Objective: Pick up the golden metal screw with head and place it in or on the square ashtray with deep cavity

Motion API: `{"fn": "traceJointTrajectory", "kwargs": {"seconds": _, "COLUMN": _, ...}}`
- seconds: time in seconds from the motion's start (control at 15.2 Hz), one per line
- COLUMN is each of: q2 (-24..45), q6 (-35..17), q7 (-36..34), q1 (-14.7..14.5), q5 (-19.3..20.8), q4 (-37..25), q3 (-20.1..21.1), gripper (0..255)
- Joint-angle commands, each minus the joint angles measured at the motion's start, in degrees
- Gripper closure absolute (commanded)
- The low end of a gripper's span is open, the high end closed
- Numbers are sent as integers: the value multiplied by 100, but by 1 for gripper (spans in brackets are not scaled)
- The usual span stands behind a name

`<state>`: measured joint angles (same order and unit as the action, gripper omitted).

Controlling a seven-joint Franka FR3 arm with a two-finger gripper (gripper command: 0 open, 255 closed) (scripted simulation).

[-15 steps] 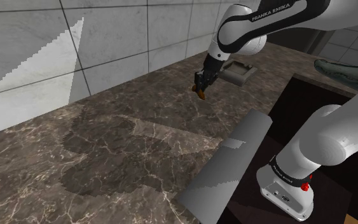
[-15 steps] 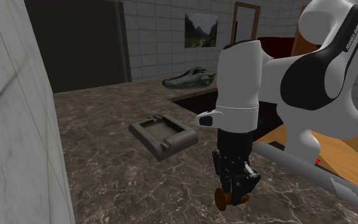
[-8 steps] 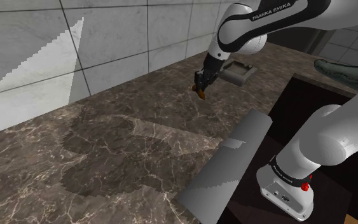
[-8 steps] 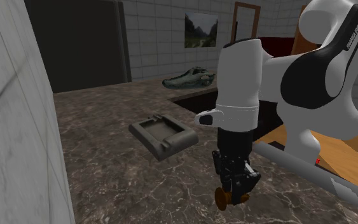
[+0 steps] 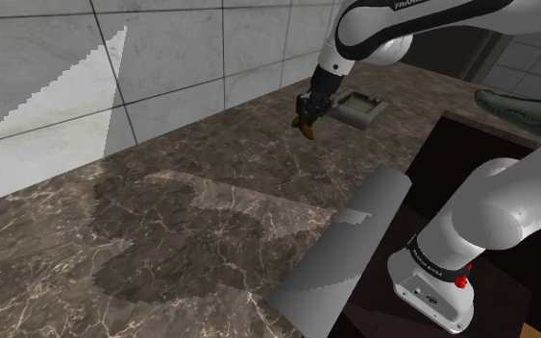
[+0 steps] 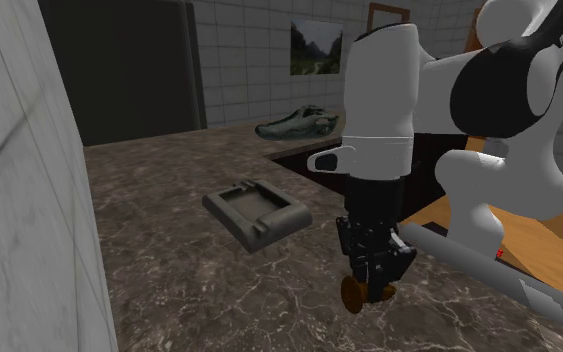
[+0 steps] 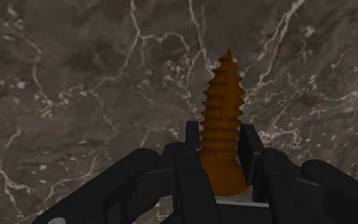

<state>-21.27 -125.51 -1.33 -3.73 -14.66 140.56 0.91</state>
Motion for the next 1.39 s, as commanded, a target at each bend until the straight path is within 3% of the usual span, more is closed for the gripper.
{"fn": "traceJointTrajectory", "kwargs": {"seconds": 0.0, "q2": -64, "q6": 178, "q7": -36, "q1": 13, "q5": 32, "q4": -113, "q3": -7, "gripper": 255}}
{"fn": "traceJointTrajectory", "kwargs": {"seconds": 0.86, "q2": -288, "q6": 1149, "q7": -247, "q1": 52, "q5": 160, "q4": -876, "q3": -24, "gripper": 255}}
{"fn": "traceJointTrajectory", "kwargs": {"seconds": 1.32, "q2": -5, "q6": 1442, "q7": 706, "q1": 419, "q5": 361, "q4": -1255, "q3": -758, "gripper": 255}}
